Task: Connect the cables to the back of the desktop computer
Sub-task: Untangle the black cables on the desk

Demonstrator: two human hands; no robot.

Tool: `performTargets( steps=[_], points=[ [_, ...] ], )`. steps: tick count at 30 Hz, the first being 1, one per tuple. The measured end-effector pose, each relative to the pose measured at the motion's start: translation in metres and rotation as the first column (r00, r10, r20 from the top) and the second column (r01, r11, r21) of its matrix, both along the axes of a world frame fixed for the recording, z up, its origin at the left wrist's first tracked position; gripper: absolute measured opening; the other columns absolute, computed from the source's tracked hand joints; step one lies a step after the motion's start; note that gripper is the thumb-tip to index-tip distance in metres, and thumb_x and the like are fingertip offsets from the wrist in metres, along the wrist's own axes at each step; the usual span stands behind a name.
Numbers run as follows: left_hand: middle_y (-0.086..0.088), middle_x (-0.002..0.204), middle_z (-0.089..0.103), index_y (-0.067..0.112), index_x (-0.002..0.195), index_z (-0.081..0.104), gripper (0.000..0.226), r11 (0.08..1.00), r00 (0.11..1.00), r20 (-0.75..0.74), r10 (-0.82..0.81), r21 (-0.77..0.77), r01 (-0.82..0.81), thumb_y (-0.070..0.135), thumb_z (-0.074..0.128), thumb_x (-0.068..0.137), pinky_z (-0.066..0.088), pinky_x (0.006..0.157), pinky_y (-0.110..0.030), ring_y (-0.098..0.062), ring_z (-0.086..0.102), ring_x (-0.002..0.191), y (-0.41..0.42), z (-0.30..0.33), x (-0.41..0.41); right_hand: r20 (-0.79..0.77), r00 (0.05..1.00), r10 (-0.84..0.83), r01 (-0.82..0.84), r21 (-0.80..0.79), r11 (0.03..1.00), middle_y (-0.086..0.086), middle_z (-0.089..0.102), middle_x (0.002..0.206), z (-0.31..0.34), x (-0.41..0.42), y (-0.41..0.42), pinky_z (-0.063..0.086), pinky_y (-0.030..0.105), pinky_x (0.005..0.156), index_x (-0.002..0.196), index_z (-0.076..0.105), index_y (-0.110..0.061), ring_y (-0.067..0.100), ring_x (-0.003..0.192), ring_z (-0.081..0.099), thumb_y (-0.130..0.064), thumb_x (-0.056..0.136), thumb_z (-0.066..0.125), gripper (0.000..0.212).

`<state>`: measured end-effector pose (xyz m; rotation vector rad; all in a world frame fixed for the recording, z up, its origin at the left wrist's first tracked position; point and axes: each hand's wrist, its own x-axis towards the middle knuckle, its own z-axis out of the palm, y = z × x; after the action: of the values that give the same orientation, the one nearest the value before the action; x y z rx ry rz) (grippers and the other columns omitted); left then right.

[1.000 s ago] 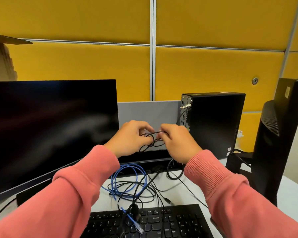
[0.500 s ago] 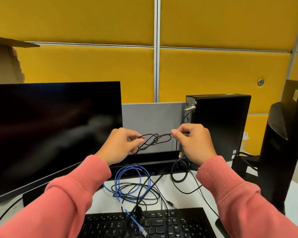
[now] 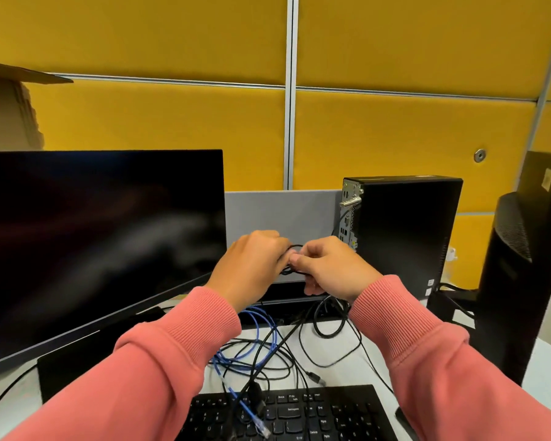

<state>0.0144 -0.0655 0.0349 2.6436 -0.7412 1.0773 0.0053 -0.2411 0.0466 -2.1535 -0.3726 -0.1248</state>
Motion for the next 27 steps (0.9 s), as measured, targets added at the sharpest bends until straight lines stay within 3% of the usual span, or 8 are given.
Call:
performTargets(
  steps=[4,8,12,15,17,20,23,27],
  points=[
    [0.0,0.112,0.077,0.019,0.129,0.071,0.03,0.98,0.99,0.048,-0.134,-0.144,0.14,0.031,0.06,0.103,0.058,0.085,-0.038,-0.019,0.072,0.101,0.01,0.005,0.0,0.04,0.999,0.0,0.005,-0.123,0.992,-0.005,0.052,0.059,0.005,-0.001,-0.003,0.04,0.026,0.055,0.092,0.073,-0.01,0.008,0.05,0.047,-0.035,0.097,0.066,0.027],
    [0.006,0.103,0.077,0.019,0.125,0.072,0.026,0.965,0.975,0.069,-0.212,-0.143,0.22,0.027,0.06,0.104,0.055,0.081,-0.025,-0.008,0.069,0.091,0.015,0.008,-0.006,-0.129,0.99,0.057,-0.066,-0.06,0.996,0.0,0.064,0.072,-0.006,-0.006,0.001,0.051,0.028,0.062,0.095,0.069,-0.012,0.014,0.064,0.068,-0.054,0.093,0.063,0.043],
    [0.015,0.097,0.075,0.02,0.122,0.073,0.023,0.96,0.97,0.076,-0.229,-0.144,0.238,0.025,0.06,0.104,0.053,0.076,-0.02,0.001,0.067,0.085,0.011,0.01,-0.013,-0.261,0.951,0.165,-0.102,0.24,0.966,0.014,0.07,0.073,-0.009,-0.012,0.009,0.054,0.03,0.064,0.083,0.055,-0.005,0.028,0.073,0.074,-0.009,0.1,0.058,0.018],
    [0.025,0.07,0.062,0.02,0.114,0.076,0.018,0.91,0.972,0.046,-0.228,-0.344,0.23,0.021,0.062,0.103,0.048,0.06,-0.016,0.007,0.06,0.06,0.012,0.014,-0.013,-0.282,0.947,0.154,-0.06,0.315,0.947,0.013,0.066,0.067,-0.008,-0.011,0.007,0.054,0.026,0.05,0.078,0.055,-0.007,0.024,0.057,0.069,0.001,0.101,0.048,0.026],
    [0.008,0.064,0.062,0.021,0.11,0.077,0.017,0.82,0.979,0.004,-0.204,-0.545,0.174,0.017,0.062,0.103,0.046,0.05,-0.017,-0.003,0.059,0.045,0.017,0.019,-0.012,-0.213,0.974,0.079,-0.033,0.212,0.977,0.007,0.056,0.064,-0.009,-0.009,0.0,0.04,0.023,0.043,0.079,0.062,-0.009,0.012,0.043,0.051,0.002,0.099,0.046,0.028],
    [-0.009,0.068,0.063,0.025,0.106,0.076,0.02,0.642,0.987,-0.053,-0.15,-0.765,0.057,0.016,0.059,0.104,0.049,0.05,-0.018,-0.011,0.062,0.043,0.035,0.025,-0.004,-0.013,0.997,-0.077,0.077,-0.019,0.997,-0.007,0.059,0.072,-0.007,-0.007,-0.013,0.04,0.021,0.058,0.1,0.075,-0.018,0.003,0.057,0.046,-0.012,0.101,0.05,0.026],
    [-0.007,0.07,0.06,0.024,0.108,0.076,0.022,0.441,0.985,-0.076,-0.156,-0.898,0.001,0.016,0.056,0.106,0.054,0.058,-0.025,-0.007,0.06,0.048,0.054,0.023,0.005,0.151,0.98,-0.129,0.129,0.012,0.992,-0.01,0.063,0.081,-0.004,-0.008,-0.021,0.044,0.026,0.069,0.101,0.078,-0.027,0.005,0.069,0.053,-0.025,0.103,0.055,0.023],
    [-0.006,0.072,0.059,0.019,0.114,0.073,0.023,0.22,0.968,-0.099,-0.232,-0.974,-0.046,0.015,0.051,0.108,0.058,0.062,-0.023,-0.007,0.063,0.057,0.06,0.013,0.006,0.235,0.951,-0.199,0.187,0.074,0.98,-0.009,0.052,0.062,0.001,-0.007,-0.023,0.037,0.028,0.057,0.09,0.075,-0.027,0.012,0.056,0.043,-0.023,0.104,0.052,0.027]
  ],
)
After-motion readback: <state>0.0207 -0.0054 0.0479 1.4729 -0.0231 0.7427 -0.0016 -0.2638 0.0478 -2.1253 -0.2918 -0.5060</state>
